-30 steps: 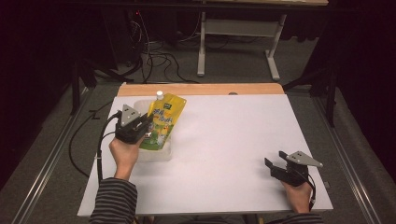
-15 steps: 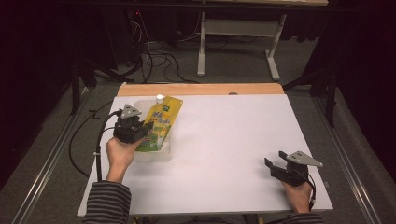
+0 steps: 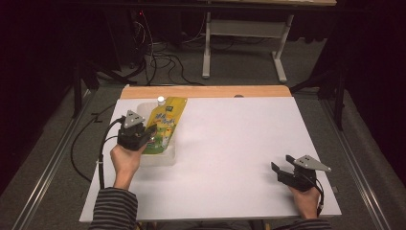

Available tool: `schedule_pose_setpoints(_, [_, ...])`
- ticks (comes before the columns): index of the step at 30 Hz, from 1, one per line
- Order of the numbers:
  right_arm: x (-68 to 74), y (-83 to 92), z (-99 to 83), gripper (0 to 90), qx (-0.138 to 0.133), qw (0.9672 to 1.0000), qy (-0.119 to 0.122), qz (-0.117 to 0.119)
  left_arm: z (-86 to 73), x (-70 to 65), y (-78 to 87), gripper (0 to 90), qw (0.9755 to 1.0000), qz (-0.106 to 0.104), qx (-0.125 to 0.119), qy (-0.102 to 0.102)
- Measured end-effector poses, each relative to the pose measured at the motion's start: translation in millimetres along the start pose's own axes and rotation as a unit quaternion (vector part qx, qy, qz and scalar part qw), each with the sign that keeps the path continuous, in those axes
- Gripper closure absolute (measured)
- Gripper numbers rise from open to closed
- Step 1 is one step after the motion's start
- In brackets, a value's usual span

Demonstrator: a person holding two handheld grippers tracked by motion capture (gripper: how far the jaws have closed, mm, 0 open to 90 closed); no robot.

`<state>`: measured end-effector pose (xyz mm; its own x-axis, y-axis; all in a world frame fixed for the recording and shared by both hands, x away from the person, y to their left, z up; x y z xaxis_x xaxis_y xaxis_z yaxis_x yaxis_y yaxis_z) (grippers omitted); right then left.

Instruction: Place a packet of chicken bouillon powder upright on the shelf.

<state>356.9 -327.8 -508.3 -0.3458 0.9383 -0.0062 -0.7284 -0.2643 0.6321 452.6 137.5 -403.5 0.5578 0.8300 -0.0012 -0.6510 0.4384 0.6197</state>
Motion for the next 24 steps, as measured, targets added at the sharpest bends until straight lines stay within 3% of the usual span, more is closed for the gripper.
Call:
schedule_pose_setpoints(3, [-0.3,0.1,0.0,32.2,-0.002,1.0000,0.001,0.000,-3.2,-0.7,-1.8,89.9,0.9998,-0.007,-0.016,0.002])
schedule_pose_setpoints(7, [0.2,0.3,-0.1,32.2,-0.001,1.0000,0.004,0.001,-9.4,-1.7,-2.7,89.5,0.9998,-0.010,-0.020,0.003])
schedule_pose_setpoints(15, [-0.3,0.5,0.1,32.2,-0.004,1.0000,0.002,0.001,-16.0,2.4,4.3,87.9,0.9996,-0.009,0.024,0.013])
schedule_pose_setpoints(20, [-0.6,0.1,0.0,32.2,-0.002,1.0000,0.002,0.000,-18.9,4.0,4.5,86.4,0.9973,-0.029,0.061,0.028])
schedule_pose_setpoints(24, [-0.4,0.0,0.0,32.2,0.000,1.0000,0.000,0.001,-18.9,3.7,5.2,87.4,0.9969,-0.029,0.068,0.025])
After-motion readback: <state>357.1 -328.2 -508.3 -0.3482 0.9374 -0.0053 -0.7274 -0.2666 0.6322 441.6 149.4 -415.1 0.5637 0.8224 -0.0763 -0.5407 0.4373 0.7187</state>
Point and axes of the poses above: each handheld gripper's, and its own axes: y roughly backward along the jaws, z roughly out of its top, x roughly to its left, the point moved 6 cm from there along -y, roughly forward along the jaws, and after that the axes turned 8 degrees about x, right-handed, at the moved point
